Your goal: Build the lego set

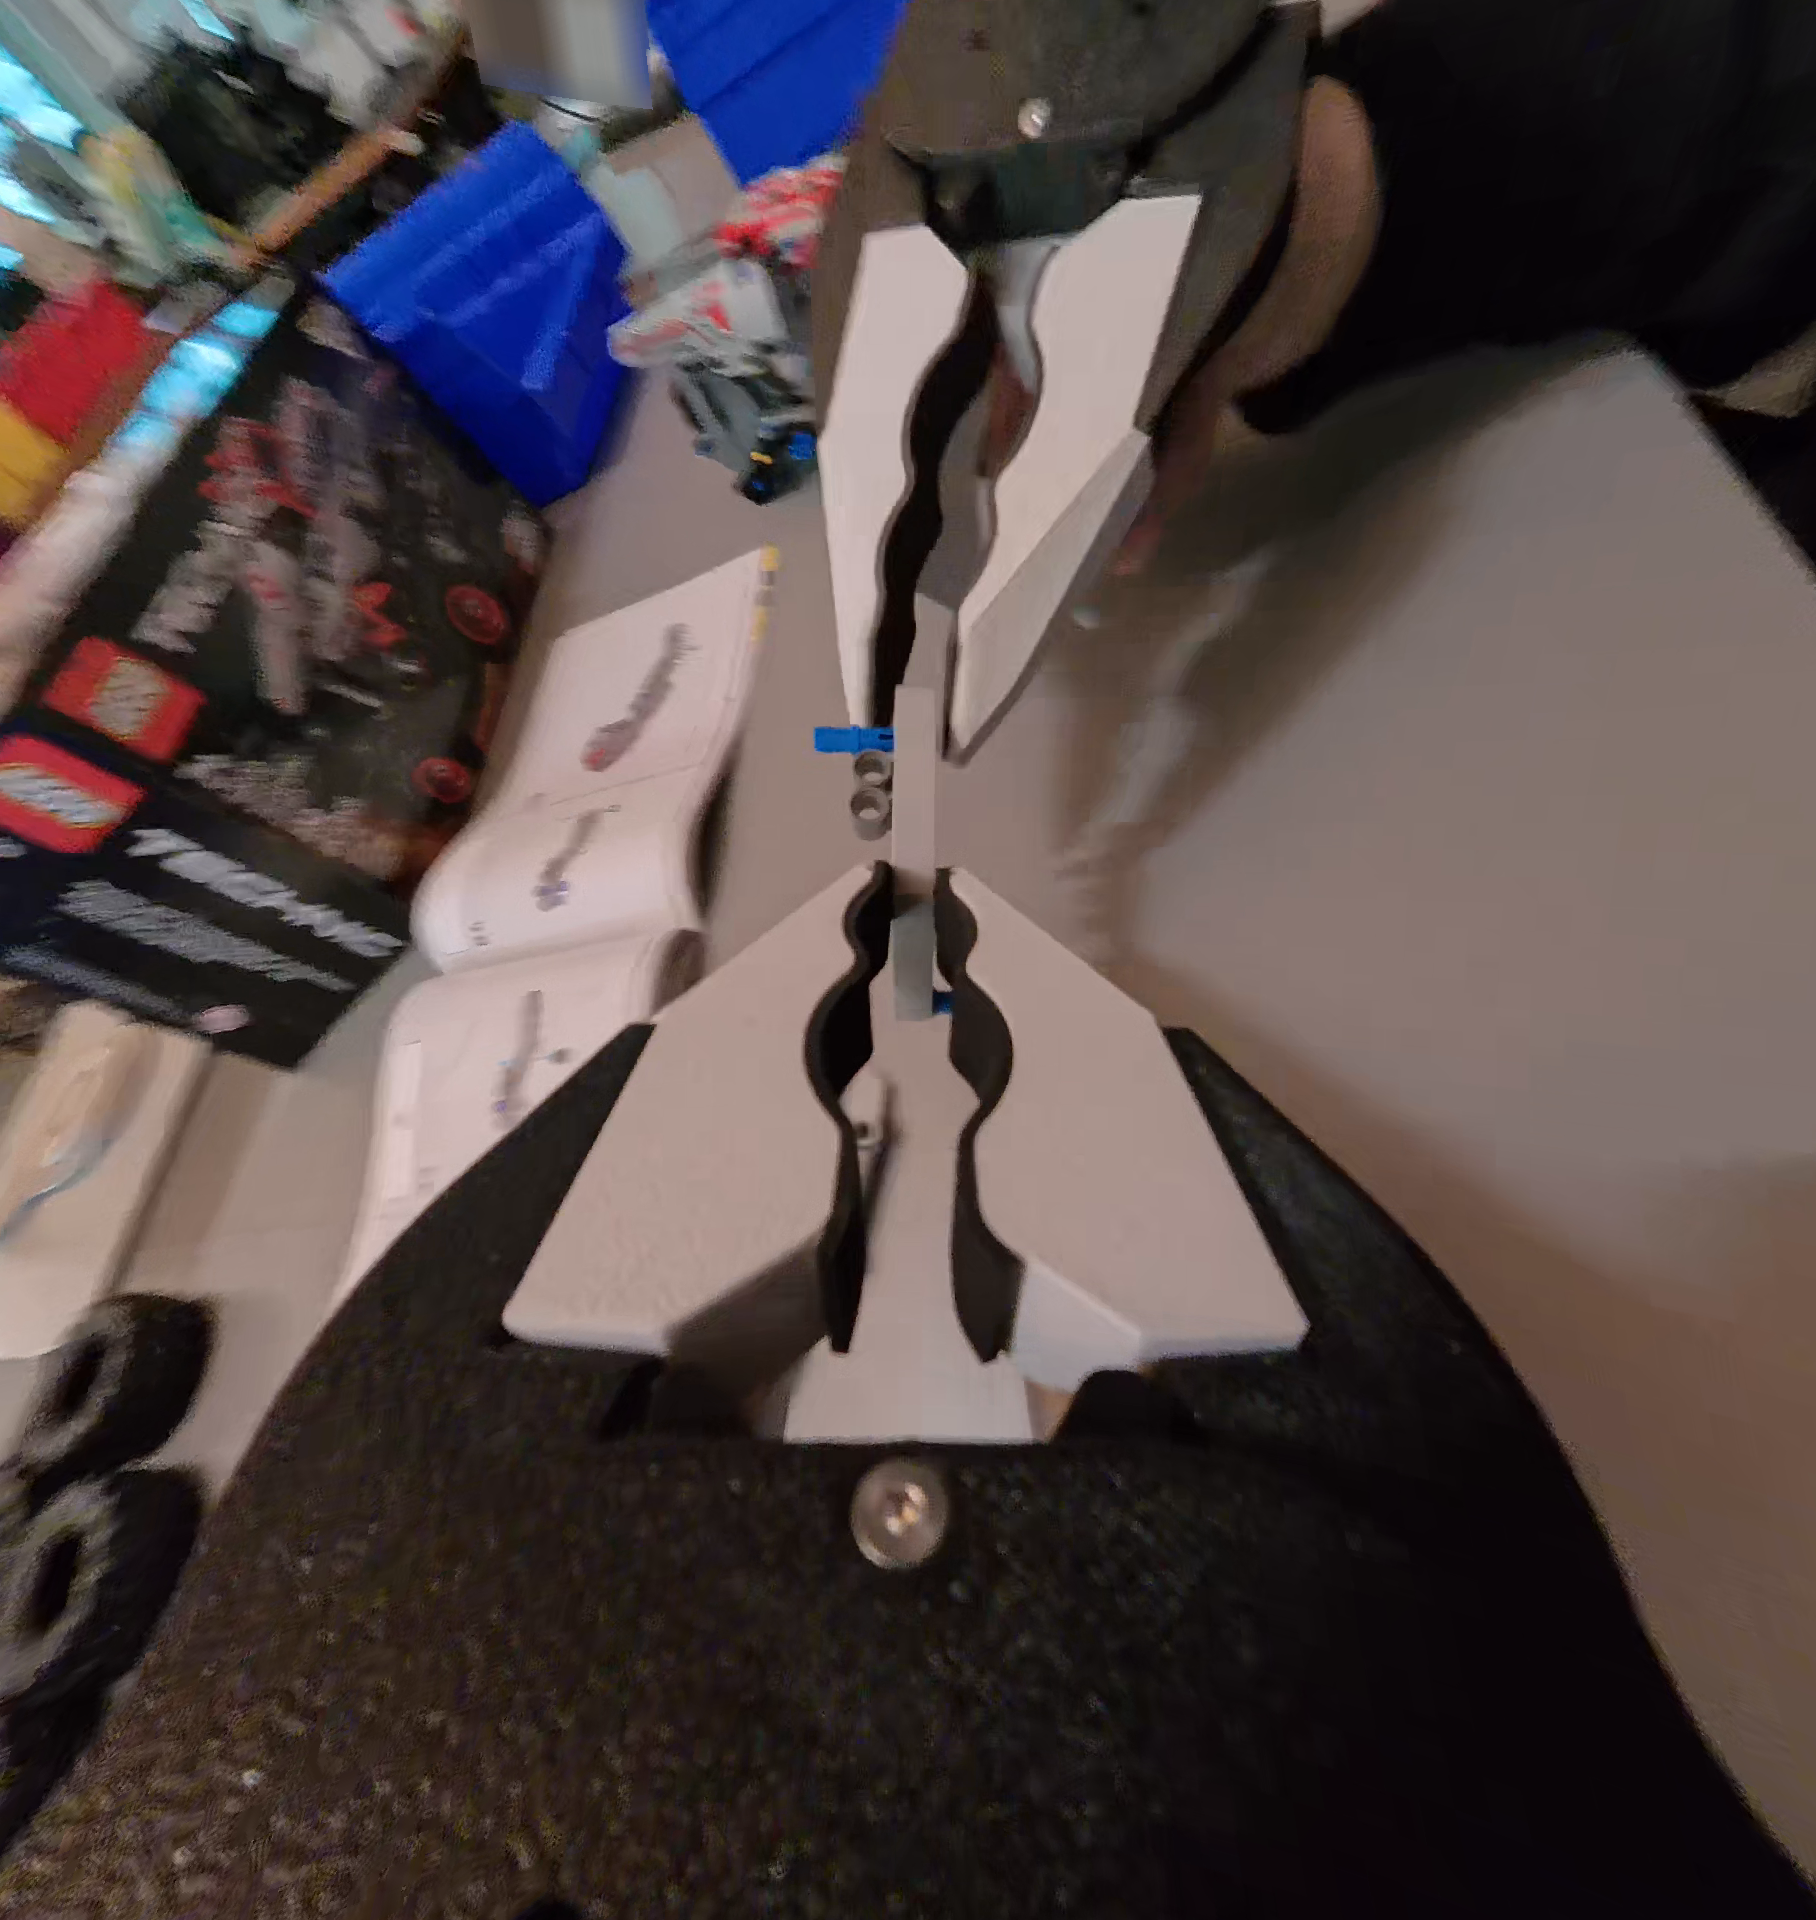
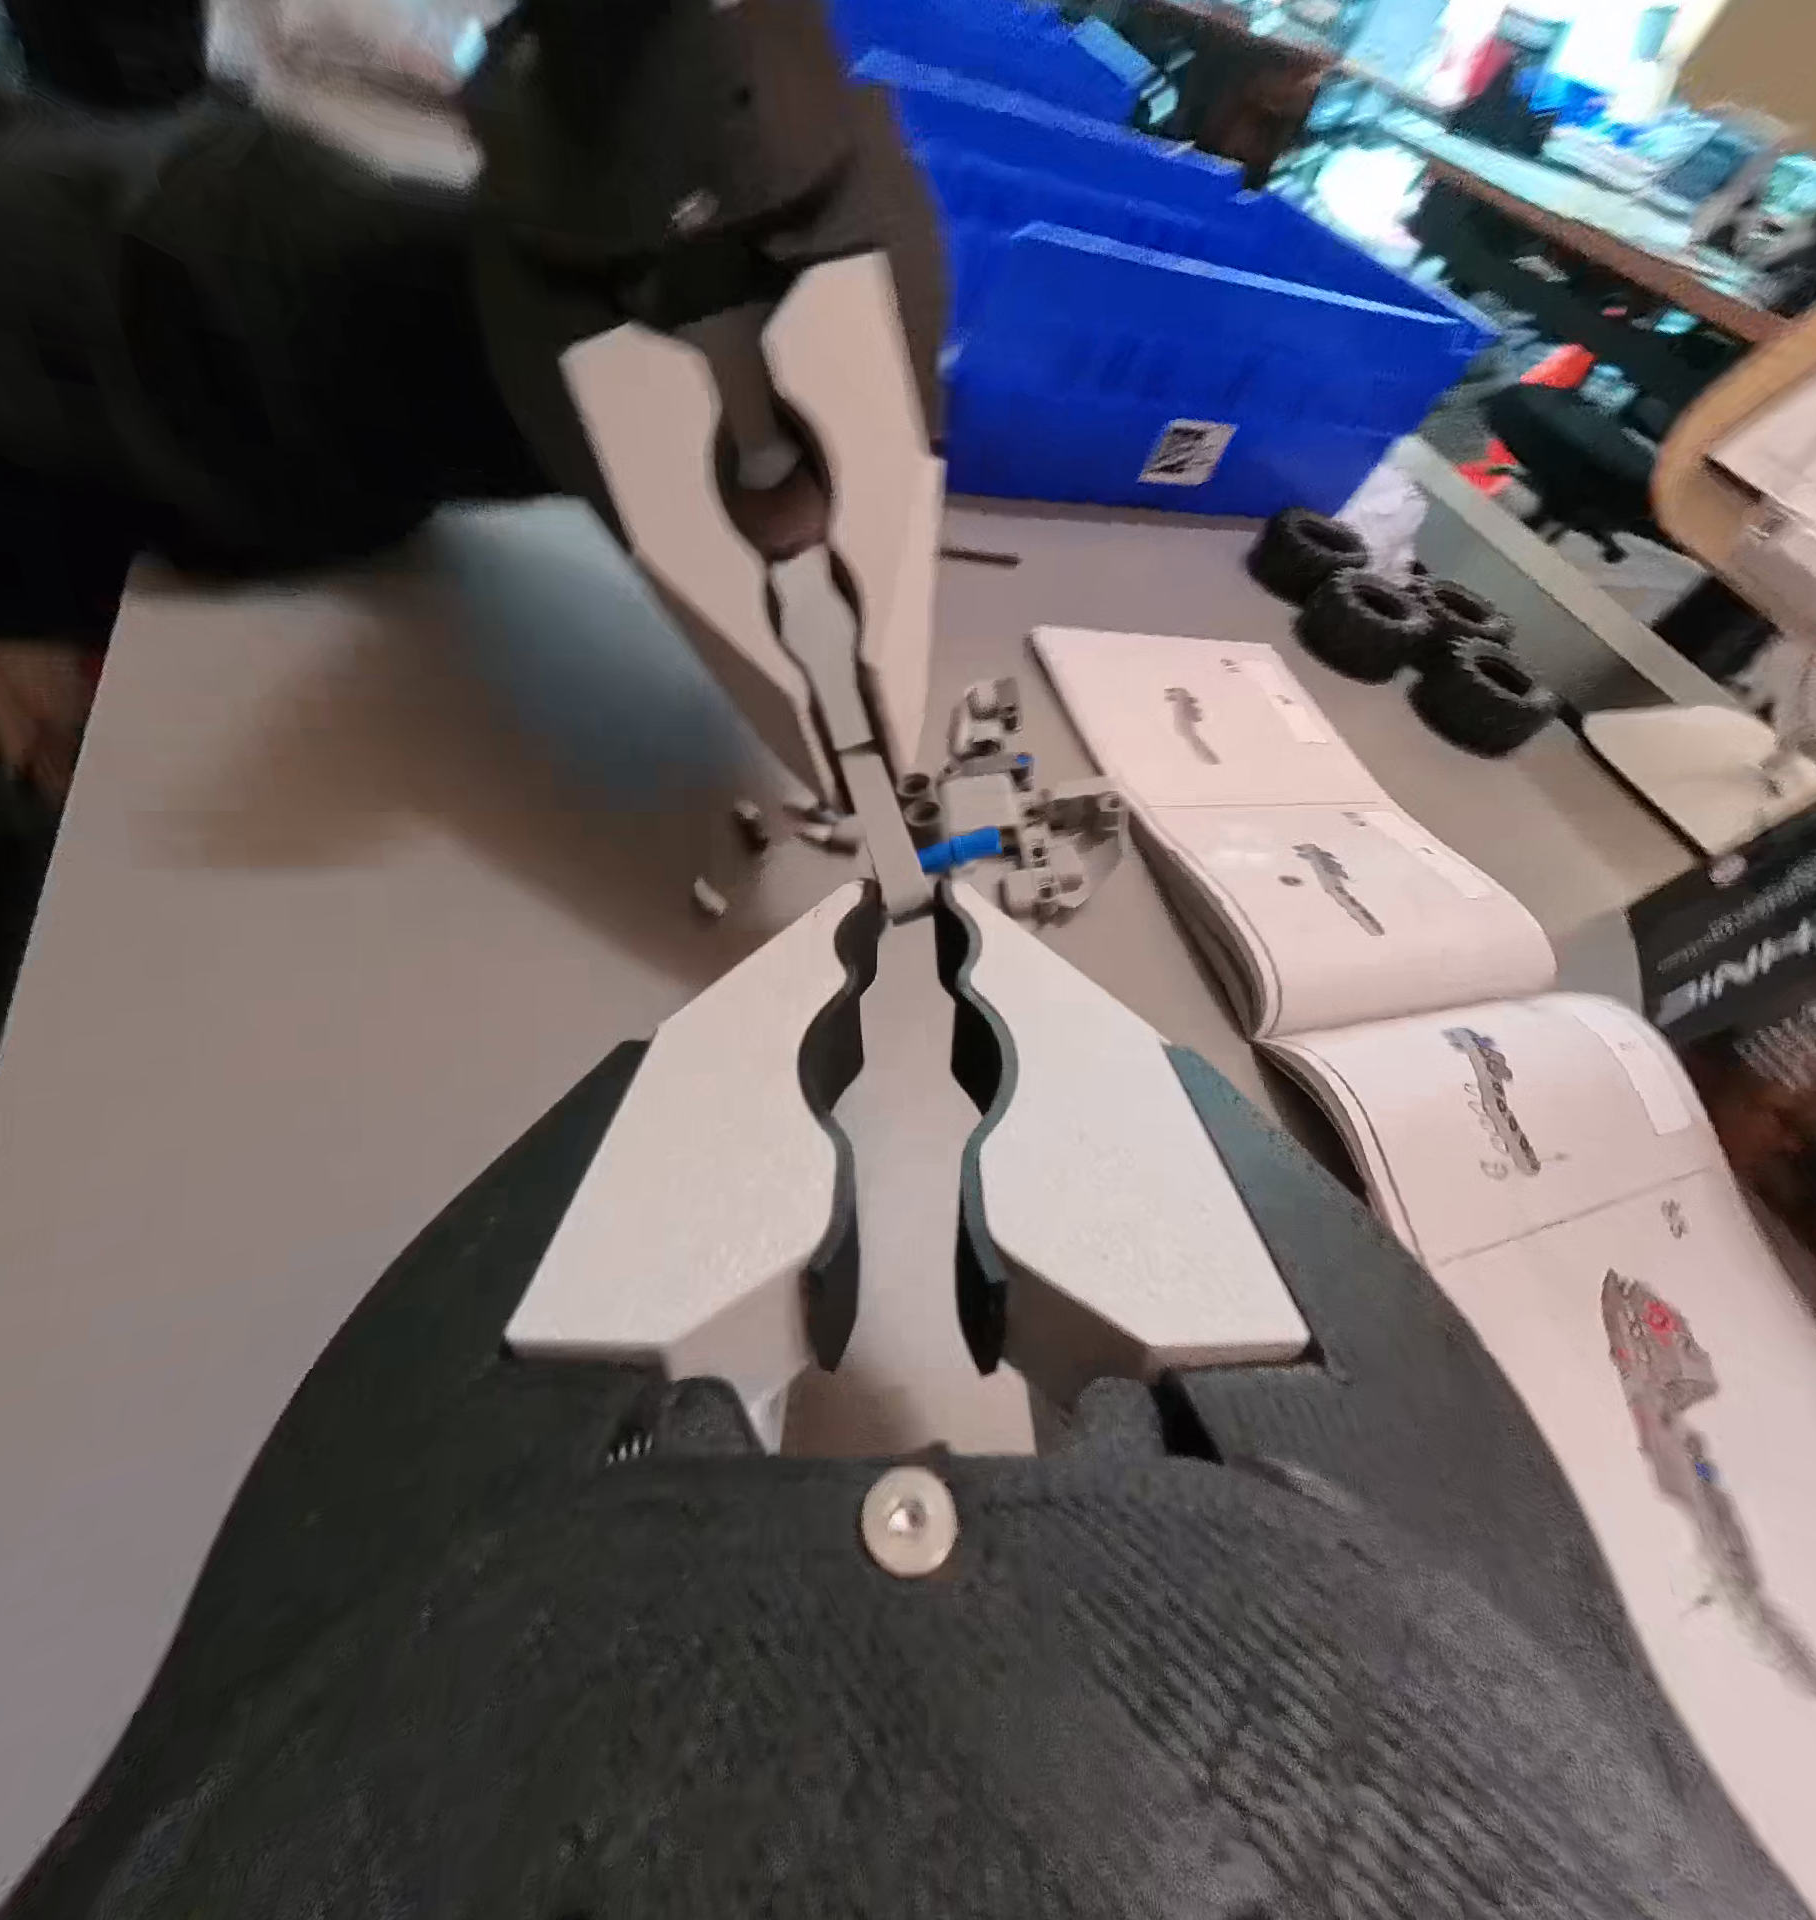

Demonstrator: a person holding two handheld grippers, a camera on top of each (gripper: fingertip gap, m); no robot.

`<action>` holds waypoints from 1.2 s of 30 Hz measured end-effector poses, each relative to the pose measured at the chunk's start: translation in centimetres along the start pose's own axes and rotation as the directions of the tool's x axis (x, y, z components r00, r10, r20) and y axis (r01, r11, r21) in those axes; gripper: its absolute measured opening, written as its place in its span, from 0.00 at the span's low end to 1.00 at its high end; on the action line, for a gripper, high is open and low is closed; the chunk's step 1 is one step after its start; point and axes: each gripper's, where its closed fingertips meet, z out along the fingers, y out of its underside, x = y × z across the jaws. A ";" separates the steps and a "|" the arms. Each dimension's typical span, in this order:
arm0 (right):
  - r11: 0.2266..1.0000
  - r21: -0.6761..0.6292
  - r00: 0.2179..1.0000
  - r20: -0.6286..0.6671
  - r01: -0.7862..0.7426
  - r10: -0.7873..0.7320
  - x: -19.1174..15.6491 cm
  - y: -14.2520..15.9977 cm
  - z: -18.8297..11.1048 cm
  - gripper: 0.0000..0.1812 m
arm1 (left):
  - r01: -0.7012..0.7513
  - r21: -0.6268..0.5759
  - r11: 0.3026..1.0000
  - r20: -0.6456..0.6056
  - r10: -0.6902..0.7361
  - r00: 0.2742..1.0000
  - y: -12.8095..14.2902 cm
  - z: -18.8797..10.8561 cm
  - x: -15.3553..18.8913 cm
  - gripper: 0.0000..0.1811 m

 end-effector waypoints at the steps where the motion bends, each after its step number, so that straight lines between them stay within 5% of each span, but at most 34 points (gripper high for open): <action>1: 0.994 0.050 0.994 -0.047 -0.100 0.102 1.1 -0.3 -0.2 0.08 | -0.032 0.004 0.999 0.073 0.032 0.997 -0.3 -0.3 -0.9 0.03; 5: 0.821 0.259 0.859 0.087 -0.509 0.505 2.6 -2.2 -0.8 0.24 | -0.160 0.022 0.987 0.234 0.151 0.961 -2.1 -0.8 -2.3 0.03; 15: 0.672 0.350 0.757 0.315 -0.653 0.572 1.2 -4.4 -1.2 0.03 | -0.330 0.011 0.944 0.286 0.313 0.906 -3.3 -0.8 -1.8 0.03; 18: 0.750 0.350 0.827 0.287 -0.561 0.484 0.7 -4.5 -1.4 0.03 | -0.284 0.079 0.956 0.213 0.262 0.941 -3.5 -0.9 -1.0 0.04; 21: 0.867 0.270 0.902 0.234 -0.419 0.363 -0.2 -3.6 -1.2 0.03 | -0.053 0.181 0.982 0.010 0.052 0.999 -4.2 -1.8 0.1 0.15; 24: 0.957 0.184 0.967 0.168 -0.222 0.192 -1.2 -2.8 -0.9 0.03 | 0.136 0.248 0.959 -0.102 -0.114 0.988 -6.1 -3.1 -0.4 0.11; 29: 0.994 0.111 0.996 0.089 0.011 -0.021 -2.2 -3.0 -0.4 0.03 | 0.070 0.056 0.996 -0.205 -0.057 0.977 -4.7 -1.7 1.8 0.08; 36: 0.989 0.047 0.988 0.055 0.140 -0.142 -2.5 -2.8 -0.3 0.03 | -0.032 0.008 0.999 -0.191 0.033 0.981 -4.4 -1.3 2.5 0.03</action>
